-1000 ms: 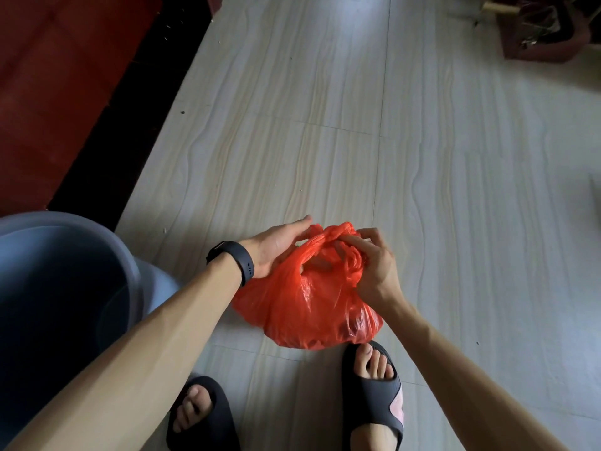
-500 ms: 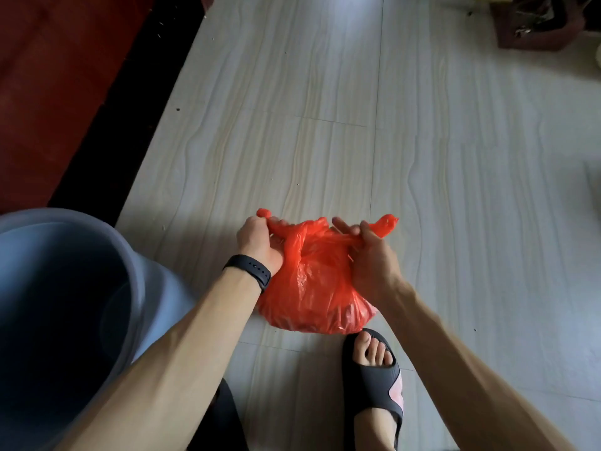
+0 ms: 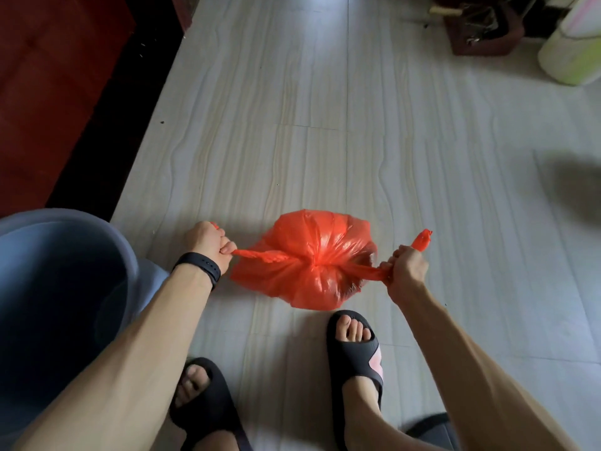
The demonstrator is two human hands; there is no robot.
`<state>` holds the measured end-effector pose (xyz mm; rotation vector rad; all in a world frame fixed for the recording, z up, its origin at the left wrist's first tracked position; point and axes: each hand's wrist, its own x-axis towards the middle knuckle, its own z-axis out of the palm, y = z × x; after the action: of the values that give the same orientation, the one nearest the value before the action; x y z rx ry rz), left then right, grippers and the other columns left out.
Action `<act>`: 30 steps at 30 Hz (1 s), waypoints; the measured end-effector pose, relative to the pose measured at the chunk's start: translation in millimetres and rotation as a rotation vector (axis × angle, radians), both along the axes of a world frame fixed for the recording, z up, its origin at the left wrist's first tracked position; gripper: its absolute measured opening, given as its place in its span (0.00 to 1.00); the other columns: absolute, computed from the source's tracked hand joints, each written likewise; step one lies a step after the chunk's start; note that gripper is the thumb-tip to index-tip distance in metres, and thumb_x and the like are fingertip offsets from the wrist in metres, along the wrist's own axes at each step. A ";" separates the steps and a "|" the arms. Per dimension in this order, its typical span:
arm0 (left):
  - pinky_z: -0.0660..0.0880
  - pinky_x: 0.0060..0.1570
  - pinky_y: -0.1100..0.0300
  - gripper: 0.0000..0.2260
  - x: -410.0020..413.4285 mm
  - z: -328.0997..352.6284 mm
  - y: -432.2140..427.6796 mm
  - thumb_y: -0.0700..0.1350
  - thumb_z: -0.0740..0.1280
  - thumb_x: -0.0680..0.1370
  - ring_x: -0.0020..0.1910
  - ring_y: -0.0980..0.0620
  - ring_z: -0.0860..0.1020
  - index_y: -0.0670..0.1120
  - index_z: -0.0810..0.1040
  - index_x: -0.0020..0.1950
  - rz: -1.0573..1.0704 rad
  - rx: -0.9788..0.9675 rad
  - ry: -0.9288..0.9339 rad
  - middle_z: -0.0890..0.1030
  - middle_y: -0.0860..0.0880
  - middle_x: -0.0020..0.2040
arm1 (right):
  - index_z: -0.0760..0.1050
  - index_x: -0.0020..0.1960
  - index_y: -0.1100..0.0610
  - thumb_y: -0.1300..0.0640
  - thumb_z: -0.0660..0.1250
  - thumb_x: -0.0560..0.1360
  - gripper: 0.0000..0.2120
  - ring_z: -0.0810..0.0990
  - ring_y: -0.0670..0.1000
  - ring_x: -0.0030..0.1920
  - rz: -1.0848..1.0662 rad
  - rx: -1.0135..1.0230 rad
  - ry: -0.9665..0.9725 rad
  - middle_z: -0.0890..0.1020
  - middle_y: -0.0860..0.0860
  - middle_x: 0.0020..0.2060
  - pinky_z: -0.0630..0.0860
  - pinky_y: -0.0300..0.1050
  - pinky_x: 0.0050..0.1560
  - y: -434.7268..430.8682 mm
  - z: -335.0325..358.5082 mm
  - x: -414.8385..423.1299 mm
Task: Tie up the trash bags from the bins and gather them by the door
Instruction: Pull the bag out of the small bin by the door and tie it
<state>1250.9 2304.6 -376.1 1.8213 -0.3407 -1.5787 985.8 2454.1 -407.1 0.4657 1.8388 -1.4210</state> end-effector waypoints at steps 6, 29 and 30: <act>0.52 0.21 0.67 0.14 8.1 -11.7 2.4 0.30 0.45 0.76 0.14 0.54 0.55 0.42 0.63 0.35 0.033 0.026 -0.092 0.60 0.48 0.32 | 0.68 0.37 0.58 0.58 0.55 0.78 0.12 0.68 0.51 0.24 -0.060 0.088 0.053 0.68 0.53 0.29 0.68 0.40 0.27 20.4 -1.3 -14.2; 0.69 0.67 0.46 0.39 -32.7 -47.1 36.6 0.77 0.57 0.69 0.63 0.46 0.76 0.52 0.74 0.68 -0.782 0.001 -0.094 0.78 0.47 0.65 | 0.70 0.71 0.52 0.28 0.66 0.68 0.40 0.74 0.52 0.65 0.218 -0.173 -0.119 0.76 0.51 0.64 0.70 0.50 0.64 24.4 -21.0 16.1; 0.67 0.69 0.45 0.46 -31.3 -49.8 34.6 0.81 0.57 0.64 0.67 0.46 0.73 0.53 0.71 0.72 -0.830 -0.008 -0.175 0.74 0.47 0.69 | 0.69 0.73 0.51 0.26 0.65 0.67 0.43 0.72 0.53 0.67 0.231 -0.160 -0.106 0.74 0.52 0.67 0.68 0.52 0.66 25.3 -21.9 18.5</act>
<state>1219.7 2339.2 -425.9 1.9256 -1.3126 -1.9159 1004.4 2479.4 -429.0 0.2351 1.6226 -1.3461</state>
